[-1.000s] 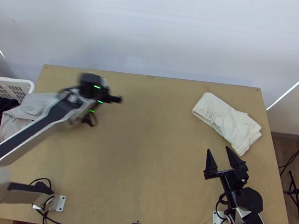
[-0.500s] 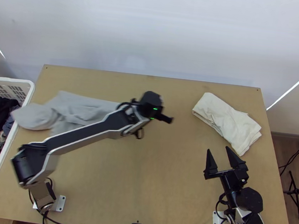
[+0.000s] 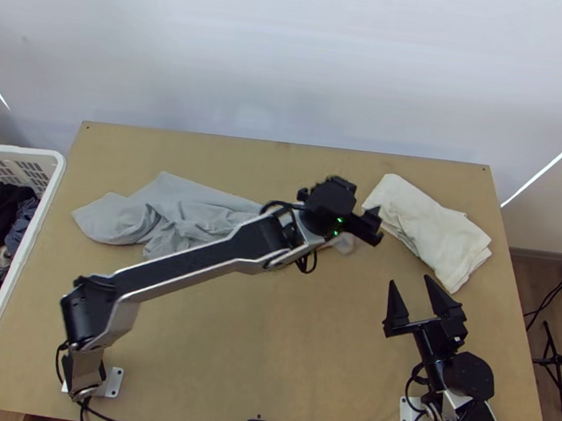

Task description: Fold the t-shirt

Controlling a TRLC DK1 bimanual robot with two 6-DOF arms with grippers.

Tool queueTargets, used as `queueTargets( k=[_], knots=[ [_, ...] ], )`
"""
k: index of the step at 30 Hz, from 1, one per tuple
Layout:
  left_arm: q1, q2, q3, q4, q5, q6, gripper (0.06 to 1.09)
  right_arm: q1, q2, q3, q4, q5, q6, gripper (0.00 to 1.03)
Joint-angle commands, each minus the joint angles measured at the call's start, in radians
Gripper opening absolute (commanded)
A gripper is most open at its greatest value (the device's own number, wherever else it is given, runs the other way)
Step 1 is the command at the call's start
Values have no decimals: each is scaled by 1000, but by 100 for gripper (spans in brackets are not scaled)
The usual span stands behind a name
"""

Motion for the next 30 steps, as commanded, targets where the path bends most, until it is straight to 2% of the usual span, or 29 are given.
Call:
queueTargets(
  k=[1,4,11,17,26,30],
  knots=[
    [105,-139,-23,-27,6,-6,105,0,0,0,0,0,0,99],
    [223,-222,-89,-61,9,-6,105,0,0,0,0,0,0,99],
    [607,-354,-155,-346,83,-9,105,0,0,0,0,0,0,99],
    [781,-532,-341,-401,133,86,104,1,0,0,0,0,0,99],
    [910,-748,-583,-432,169,79,104,1,0,0,0,0,2,99],
    [966,-806,-669,-442,172,82,104,20,0,0,0,0,52,99]
  ],
)
